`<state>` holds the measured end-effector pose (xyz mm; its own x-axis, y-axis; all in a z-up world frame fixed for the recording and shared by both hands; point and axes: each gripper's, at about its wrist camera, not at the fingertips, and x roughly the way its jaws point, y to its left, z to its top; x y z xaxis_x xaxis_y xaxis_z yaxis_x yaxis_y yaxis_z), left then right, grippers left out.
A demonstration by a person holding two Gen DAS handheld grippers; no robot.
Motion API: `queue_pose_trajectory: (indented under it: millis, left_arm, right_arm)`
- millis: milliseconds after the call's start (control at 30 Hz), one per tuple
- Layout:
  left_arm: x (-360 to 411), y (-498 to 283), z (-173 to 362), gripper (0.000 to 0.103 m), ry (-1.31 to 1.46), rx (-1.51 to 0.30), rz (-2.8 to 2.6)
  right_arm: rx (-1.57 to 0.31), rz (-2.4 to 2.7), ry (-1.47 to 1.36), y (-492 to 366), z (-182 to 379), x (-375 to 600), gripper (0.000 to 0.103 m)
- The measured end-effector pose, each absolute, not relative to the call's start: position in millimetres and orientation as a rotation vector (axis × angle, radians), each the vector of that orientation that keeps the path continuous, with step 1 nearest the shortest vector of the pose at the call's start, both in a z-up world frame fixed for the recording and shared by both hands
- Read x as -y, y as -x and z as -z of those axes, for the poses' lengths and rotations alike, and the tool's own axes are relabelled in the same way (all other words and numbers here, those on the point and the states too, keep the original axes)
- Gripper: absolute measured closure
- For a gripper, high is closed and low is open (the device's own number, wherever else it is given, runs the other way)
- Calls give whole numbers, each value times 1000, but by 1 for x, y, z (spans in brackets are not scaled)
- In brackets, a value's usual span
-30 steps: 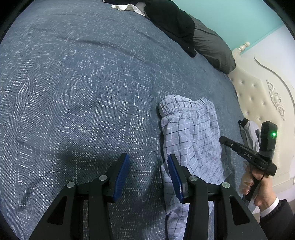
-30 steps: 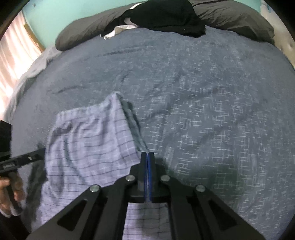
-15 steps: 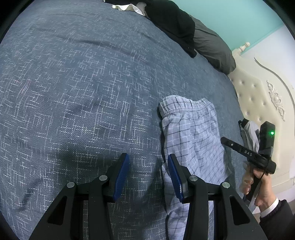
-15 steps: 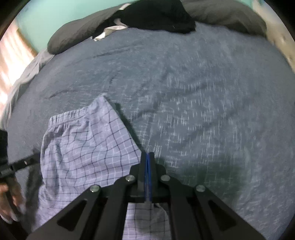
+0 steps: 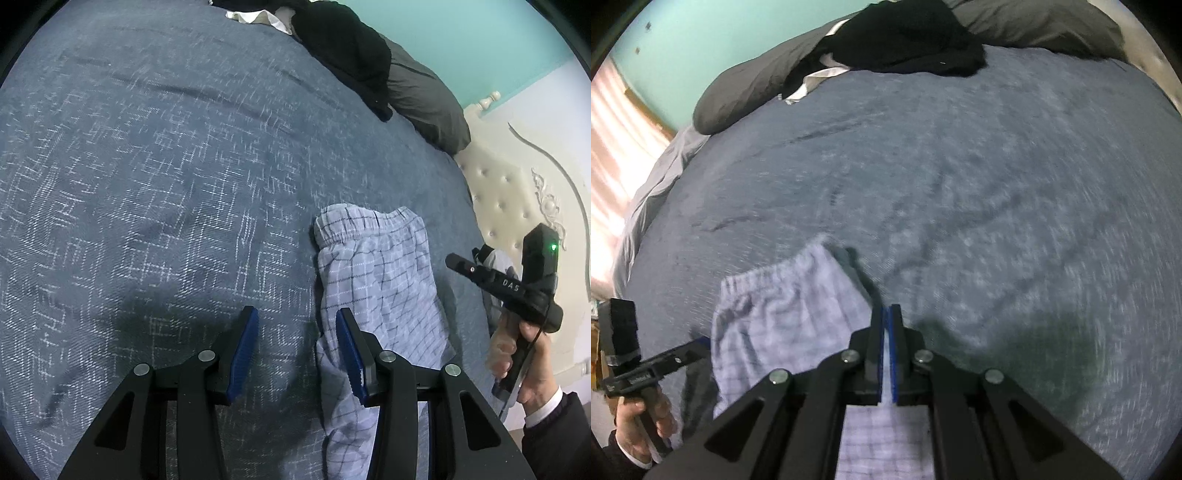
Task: Fold clothes
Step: 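Pinch the plaid shorts waistband with the left gripper while the right gripper pinches it too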
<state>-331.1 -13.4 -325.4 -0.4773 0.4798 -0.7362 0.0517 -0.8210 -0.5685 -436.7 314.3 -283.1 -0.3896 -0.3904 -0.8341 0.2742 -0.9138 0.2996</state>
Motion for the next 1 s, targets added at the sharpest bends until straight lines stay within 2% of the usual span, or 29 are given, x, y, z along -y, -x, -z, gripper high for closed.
queue_pose_trajectory:
  millis: [433,567,633,767,867,1000]
  left_arm:
    - [0,377,311,51,1408,797,-2326]
    - [-10,391,314,51,1436,764,-2315]
    - [-12,395,317,51,1449,770,-2303]
    - [-11,401,323,51,1462,789,-2287]
    - [-9,405,327,51,1470,806,-2270]
    - [-7,409,333,52,1479,839,-2239]
  right_arm:
    - [105,2220,-1467,480,281,-290,97]
    - [93,2180,-1506,493,282,-284,80]
    - [92,2153,-1521,497,281,-282,79]
    - [49,2109,-1555,502,284,-273,70]
    - [35,2077,-1584,508,290,-265,59]
    - [51,2043,-1629,520,297,-257,59]
